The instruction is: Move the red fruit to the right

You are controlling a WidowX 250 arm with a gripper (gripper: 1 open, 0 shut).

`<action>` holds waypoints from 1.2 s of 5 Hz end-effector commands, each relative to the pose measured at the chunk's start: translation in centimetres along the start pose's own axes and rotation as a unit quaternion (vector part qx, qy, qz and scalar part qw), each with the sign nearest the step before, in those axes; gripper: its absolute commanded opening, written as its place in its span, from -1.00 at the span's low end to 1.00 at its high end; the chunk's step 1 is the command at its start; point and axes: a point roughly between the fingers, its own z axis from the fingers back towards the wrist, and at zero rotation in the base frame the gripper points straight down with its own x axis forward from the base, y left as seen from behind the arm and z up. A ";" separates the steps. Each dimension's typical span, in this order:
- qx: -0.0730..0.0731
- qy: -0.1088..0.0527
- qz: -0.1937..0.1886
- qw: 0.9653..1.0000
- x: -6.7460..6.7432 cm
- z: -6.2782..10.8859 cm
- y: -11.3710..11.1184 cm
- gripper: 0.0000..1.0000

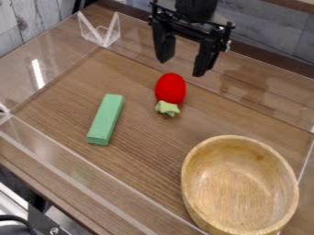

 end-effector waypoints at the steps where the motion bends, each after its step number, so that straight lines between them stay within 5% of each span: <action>1: -0.004 0.003 0.027 1.000 0.1 -0.3 0.9 1.00; 3: -0.012 -0.025 0.065 0.997 -1.5 2.0 5.8 1.00; 5: 0.002 -0.050 0.135 0.990 -0.8 1.5 15.8 1.00; 6: 0.006 -0.058 0.124 0.991 -0.1 1.2 17.9 1.00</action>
